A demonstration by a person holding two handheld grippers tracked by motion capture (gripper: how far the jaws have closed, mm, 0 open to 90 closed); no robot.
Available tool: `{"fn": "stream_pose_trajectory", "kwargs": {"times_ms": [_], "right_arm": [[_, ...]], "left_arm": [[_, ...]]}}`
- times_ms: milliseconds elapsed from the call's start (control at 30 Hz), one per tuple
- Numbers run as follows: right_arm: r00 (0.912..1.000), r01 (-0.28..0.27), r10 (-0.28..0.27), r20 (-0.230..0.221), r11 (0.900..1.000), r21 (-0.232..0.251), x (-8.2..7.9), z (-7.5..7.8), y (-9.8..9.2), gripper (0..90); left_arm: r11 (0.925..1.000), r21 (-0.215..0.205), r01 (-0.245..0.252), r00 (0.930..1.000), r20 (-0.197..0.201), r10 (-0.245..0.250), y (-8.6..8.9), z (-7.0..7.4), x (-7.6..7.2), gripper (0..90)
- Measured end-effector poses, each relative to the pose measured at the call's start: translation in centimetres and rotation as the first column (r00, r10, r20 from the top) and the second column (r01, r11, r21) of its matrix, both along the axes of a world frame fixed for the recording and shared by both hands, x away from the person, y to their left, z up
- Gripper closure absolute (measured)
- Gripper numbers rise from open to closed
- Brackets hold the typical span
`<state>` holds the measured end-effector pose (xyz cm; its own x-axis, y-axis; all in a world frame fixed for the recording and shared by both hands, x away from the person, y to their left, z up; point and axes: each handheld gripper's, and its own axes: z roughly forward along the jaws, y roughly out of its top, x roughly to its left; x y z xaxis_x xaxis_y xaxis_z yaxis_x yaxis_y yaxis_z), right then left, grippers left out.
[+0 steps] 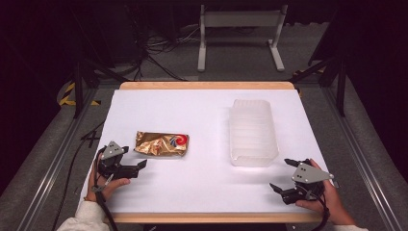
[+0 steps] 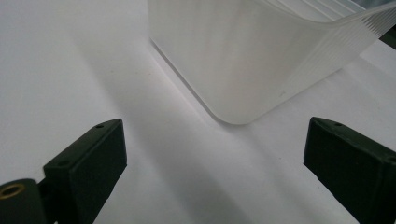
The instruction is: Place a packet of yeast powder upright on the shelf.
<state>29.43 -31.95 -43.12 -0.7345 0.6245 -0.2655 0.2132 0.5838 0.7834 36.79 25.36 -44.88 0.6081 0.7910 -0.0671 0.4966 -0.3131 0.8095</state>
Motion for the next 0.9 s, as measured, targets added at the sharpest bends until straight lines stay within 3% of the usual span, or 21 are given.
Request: {"fn": "stream_pose_trajectory", "kwargs": {"times_ms": [200,467,567,767,900], "right_arm": [[1.0,0.001,-0.001,-0.003,1.0,-0.001,0.0,0.0,0.0,6.5],[1.0,0.002,-0.002,-0.007,1.0,-0.003,0.0,-0.1,0.0,6.5],[1.0,-0.001,0.0,-0.006,1.0,-0.004,0.0,-0.1,0.1,6.5],[1.0,0.002,-0.002,-0.008,1.0,-0.004,0.1,-0.1,0.0,6.5],[1.0,0.001,-0.001,-0.005,1.0,-0.008,0.1,-0.1,0.0,6.6]], "left_arm": [[0.9995,-0.03,0.007,0.9999,-0.008,-0.007,-0.5,0.3,0.9,8.9],[0.9984,-0.022,0.052,0.9984,-0.021,-0.053,-1.9,0.5,2.4,9.3],[0.9973,-0.045,0.057,0.9979,-0.028,-0.058,-2.2,0.6,3.2,9.3],[0.9982,-0.023,0.055,0.997,-0.053,-0.056,-3.0,0.4,4.5,9.6],[0.9985,-0.033,0.043,0.9974,-0.056,-0.045,-2.9,0.5,5.0,10.0]]}}
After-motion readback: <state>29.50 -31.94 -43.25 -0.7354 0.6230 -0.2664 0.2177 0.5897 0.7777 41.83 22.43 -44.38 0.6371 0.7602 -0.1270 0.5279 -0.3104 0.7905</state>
